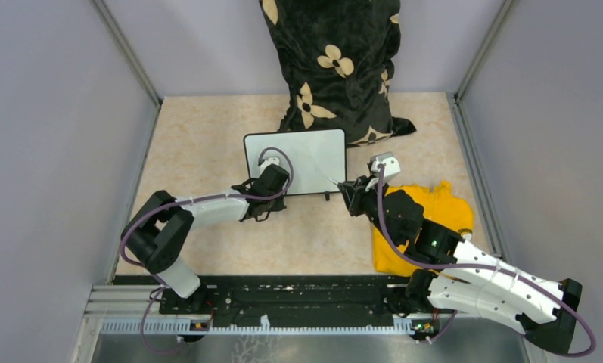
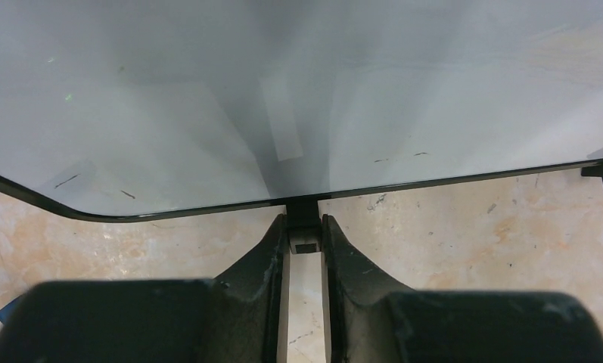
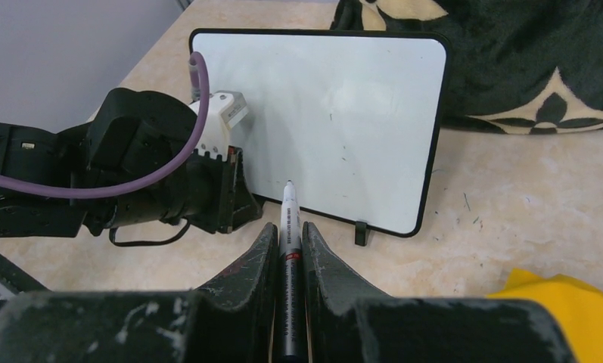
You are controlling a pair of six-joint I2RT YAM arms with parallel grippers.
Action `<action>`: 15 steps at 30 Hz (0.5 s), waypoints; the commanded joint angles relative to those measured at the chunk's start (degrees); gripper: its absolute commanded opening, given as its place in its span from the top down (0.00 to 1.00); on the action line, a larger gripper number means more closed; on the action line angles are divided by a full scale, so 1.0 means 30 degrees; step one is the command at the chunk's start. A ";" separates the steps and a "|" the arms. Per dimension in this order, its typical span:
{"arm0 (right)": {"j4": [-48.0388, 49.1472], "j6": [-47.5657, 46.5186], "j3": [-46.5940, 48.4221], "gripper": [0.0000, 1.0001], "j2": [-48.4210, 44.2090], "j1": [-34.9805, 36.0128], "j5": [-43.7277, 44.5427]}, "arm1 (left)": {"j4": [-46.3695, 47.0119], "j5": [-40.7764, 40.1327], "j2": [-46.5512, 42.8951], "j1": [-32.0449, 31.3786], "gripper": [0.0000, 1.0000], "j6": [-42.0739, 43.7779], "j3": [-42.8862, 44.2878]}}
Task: Write a sentence on the whiteboard
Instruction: Move the whiteboard stand to the center of the board.
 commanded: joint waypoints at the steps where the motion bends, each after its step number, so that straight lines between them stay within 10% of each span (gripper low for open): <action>1: 0.0396 -0.0095 0.0360 1.00 -0.0042 -0.0024 0.0296 | 0.0405 -0.0172 0.0009 -0.0750 1.00 0.0229 -0.0168; 15: 0.0422 0.0075 -0.0147 1.00 -0.0281 -0.0025 0.0582 | -0.0603 -0.0183 -0.0944 -0.3166 1.00 -0.4625 -0.1647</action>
